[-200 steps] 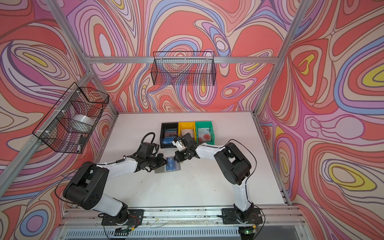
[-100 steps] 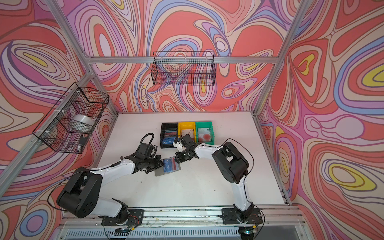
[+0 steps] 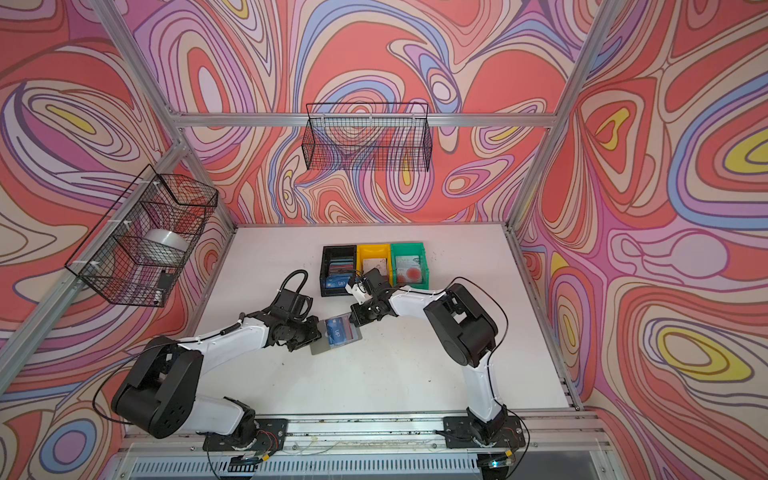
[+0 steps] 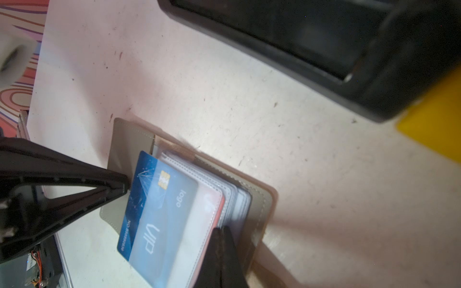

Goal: Take the credit cards out of the card holder

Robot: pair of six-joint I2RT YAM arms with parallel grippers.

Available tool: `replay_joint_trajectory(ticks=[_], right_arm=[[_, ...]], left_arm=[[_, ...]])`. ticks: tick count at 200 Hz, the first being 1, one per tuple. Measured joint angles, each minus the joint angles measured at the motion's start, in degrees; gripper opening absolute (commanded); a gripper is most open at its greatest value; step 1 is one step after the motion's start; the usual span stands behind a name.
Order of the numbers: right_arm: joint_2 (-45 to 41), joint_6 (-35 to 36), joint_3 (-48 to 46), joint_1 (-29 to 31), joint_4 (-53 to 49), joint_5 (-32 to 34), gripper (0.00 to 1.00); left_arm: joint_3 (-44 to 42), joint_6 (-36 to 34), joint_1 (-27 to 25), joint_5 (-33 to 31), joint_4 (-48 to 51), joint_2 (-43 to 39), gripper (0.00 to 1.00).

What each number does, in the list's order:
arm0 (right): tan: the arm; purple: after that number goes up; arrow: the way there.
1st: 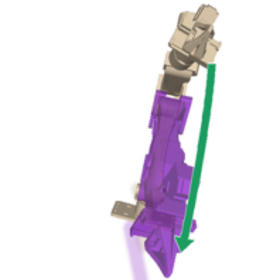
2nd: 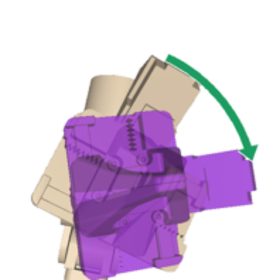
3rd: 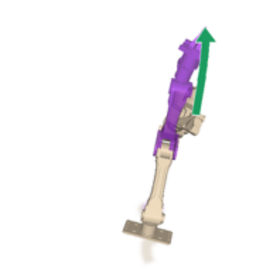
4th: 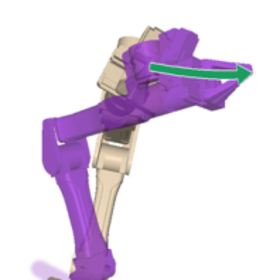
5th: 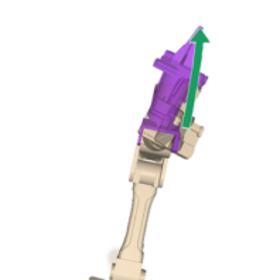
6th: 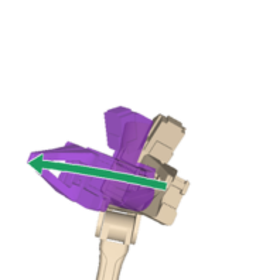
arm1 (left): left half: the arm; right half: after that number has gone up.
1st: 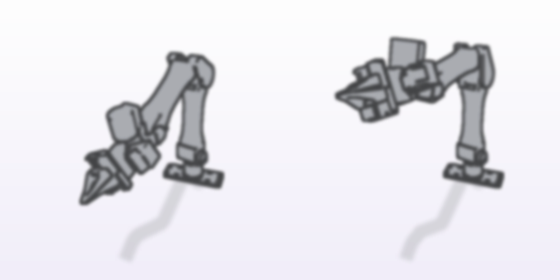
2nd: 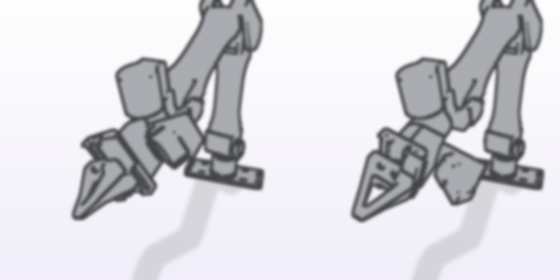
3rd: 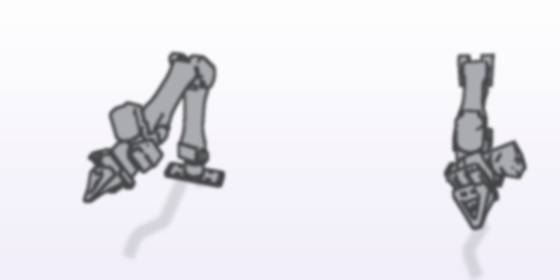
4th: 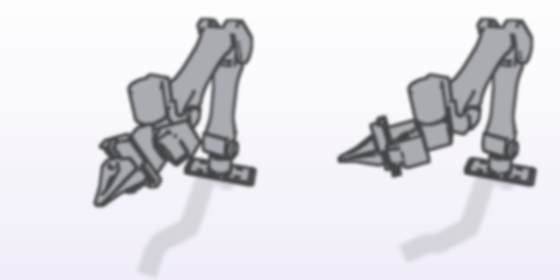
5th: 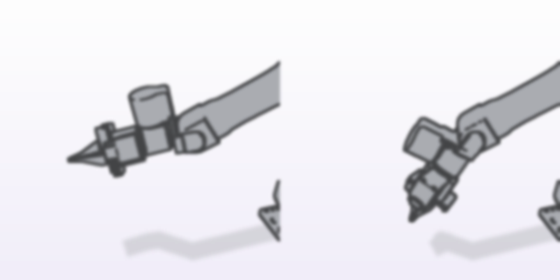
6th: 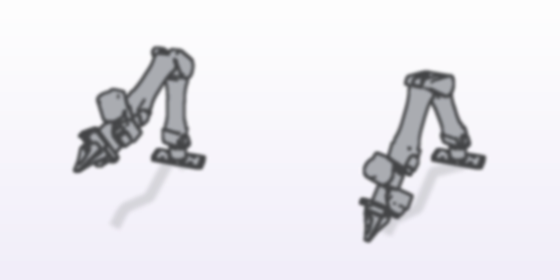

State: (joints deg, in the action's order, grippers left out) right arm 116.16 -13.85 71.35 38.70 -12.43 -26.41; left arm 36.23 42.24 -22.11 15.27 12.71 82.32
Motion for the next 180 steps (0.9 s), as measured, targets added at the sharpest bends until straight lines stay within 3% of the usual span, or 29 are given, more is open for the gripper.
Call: replay_joint_trajectory(ticks=[24,60,107,180], right_arm=[[0.0,0.1,0.0,0.0,0.0,0.0,0.0],[0.0,0.3,0.1,0.0,-0.4,0.0,0.0],[-0.2,0.7,0.1,0.0,-1.1,0.0,0.0],[-0.2,0.7,0.1,0.0,-1.1,0.0,0.0]], left_arm=[[-1.8,0.2,0.5,1.9,-2.9,-0.7,0.2],[-3.3,0.4,0.9,4.5,-5.5,-3.2,0.28],[-5.3,0.9,1.4,7.7,-10.5,-5.4,0.3],[-8.7,3.9,1.6,12.0,-20.3,-0.3,0.3]])
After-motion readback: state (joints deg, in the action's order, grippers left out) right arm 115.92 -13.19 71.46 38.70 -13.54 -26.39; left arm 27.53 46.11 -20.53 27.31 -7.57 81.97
